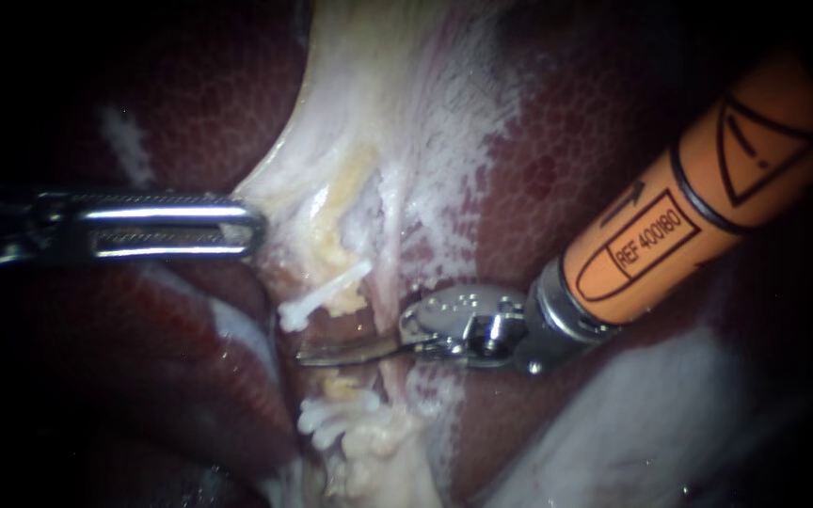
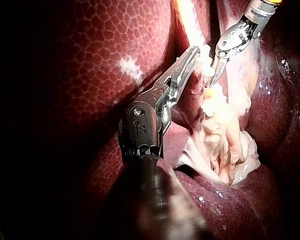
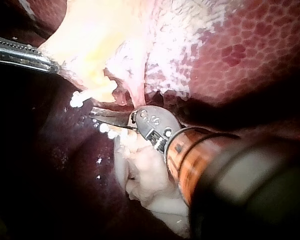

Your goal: Go back from the cut left tube

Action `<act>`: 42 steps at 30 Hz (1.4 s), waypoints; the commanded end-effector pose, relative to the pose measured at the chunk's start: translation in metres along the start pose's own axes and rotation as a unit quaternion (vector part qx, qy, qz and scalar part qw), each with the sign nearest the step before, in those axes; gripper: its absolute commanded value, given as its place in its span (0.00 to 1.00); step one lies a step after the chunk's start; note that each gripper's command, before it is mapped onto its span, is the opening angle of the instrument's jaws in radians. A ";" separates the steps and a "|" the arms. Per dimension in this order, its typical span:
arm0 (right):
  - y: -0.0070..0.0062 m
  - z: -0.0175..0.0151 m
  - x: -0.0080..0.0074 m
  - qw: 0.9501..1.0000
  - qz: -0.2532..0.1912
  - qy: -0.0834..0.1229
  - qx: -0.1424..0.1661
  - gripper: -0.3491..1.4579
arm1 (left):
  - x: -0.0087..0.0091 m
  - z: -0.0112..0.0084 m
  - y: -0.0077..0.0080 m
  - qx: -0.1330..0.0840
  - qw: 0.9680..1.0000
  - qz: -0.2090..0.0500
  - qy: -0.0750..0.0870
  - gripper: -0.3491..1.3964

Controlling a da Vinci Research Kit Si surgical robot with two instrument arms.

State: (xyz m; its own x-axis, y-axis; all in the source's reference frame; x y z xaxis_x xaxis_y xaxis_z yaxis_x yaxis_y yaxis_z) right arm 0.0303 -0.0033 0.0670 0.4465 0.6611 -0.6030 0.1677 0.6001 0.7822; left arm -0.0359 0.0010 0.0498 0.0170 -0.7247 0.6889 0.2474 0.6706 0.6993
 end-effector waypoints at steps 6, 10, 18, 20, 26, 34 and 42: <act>0.0001 0.0001 0.0000 1.000 -0.001 0.001 -0.002 0.49 | 0.0000 0.0000 0.0000 0.000 1.000 0.000 0.000 0.00; 0.0001 0.0001 0.0001 1.000 0.003 0.001 -0.002 0.53 | 0.0001 0.0000 0.0000 0.000 1.000 0.000 0.000 0.00; 0.0000 -0.0003 0.0000 1.000 0.003 0.001 -0.001 0.53 | 0.0001 0.0000 0.0000 0.000 1.000 0.000 0.000 0.00; -0.0002 -0.0009 -0.0001 1.000 0.002 0.000 0.002 0.52 | 0.0002 0.0000 0.0001 0.000 1.000 0.000 0.000 0.00; -0.0007 -0.0034 -0.0002 1.000 0.001 0.002 -0.002 0.50 | 0.0003 0.0000 0.0004 0.001 1.000 0.001 0.000 0.00; -0.0011 -0.0062 -0.0007 1.000 -0.005 0.003 -0.009 0.47 | 0.0004 0.0000 0.0007 0.001 1.000 0.001 0.000 0.00; -0.0014 -0.0110 0.0004 0.997 -0.049 0.014 -0.055 0.58 | 0.0004 0.0000 0.0008 0.001 1.000 0.001 0.000 0.00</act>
State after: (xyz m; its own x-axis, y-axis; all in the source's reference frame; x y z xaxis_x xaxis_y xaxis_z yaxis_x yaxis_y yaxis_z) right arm 0.0202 0.0015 0.0637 0.4043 0.5999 -0.6905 0.1014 0.7208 0.6856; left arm -0.0358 0.0012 0.0507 0.0175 -0.7238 0.6898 0.2457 0.6718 0.6988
